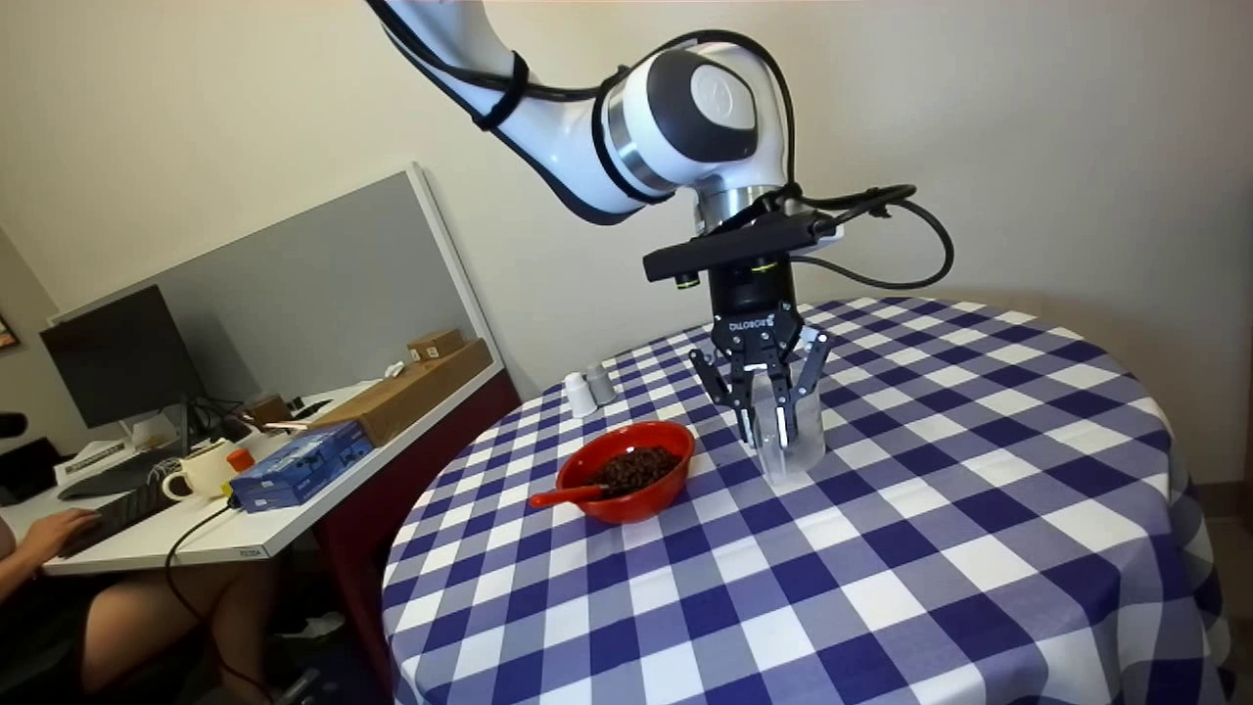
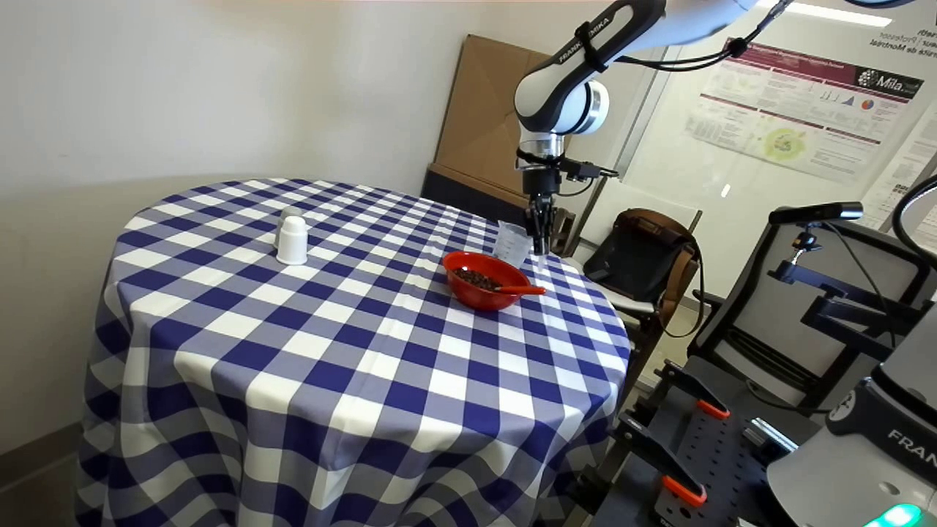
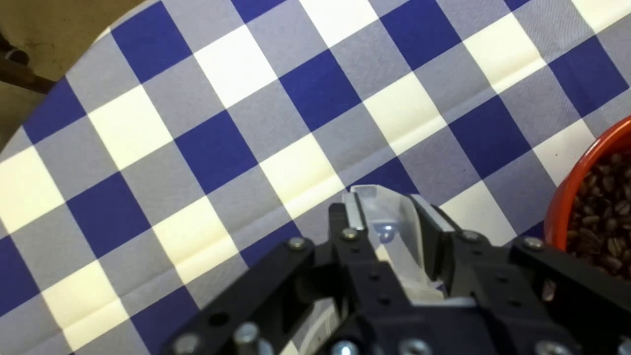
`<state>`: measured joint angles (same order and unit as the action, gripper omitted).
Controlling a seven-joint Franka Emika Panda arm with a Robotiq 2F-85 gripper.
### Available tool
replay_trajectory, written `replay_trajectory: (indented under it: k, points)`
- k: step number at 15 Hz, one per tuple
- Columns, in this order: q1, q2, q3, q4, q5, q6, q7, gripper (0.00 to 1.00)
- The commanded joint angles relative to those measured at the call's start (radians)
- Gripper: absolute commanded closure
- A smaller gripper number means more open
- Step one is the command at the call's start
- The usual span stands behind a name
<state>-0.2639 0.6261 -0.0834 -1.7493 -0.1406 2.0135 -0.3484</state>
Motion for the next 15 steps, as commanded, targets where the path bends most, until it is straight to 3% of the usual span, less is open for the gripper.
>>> replay_trajectory:
  k: [1, 2, 4, 10, 11, 15]
  points:
    - [-0.001, 0.015, 0.0, 0.001, 0.005, -0.01, -0.025, 0.9]
    - [-0.002, 0.019, 0.001, 0.003, 0.007, -0.014, -0.026, 0.89]
    - [-0.003, 0.014, 0.001, 0.004, 0.007, -0.021, -0.031, 0.47]
    - [0.012, -0.081, 0.024, -0.044, 0.017, -0.004, -0.048, 0.05]
    - [0.023, -0.107, 0.029, -0.053, 0.017, -0.009, -0.039, 0.0]
    - [0.108, -0.23, 0.039, -0.102, 0.009, -0.004, 0.108, 0.0]
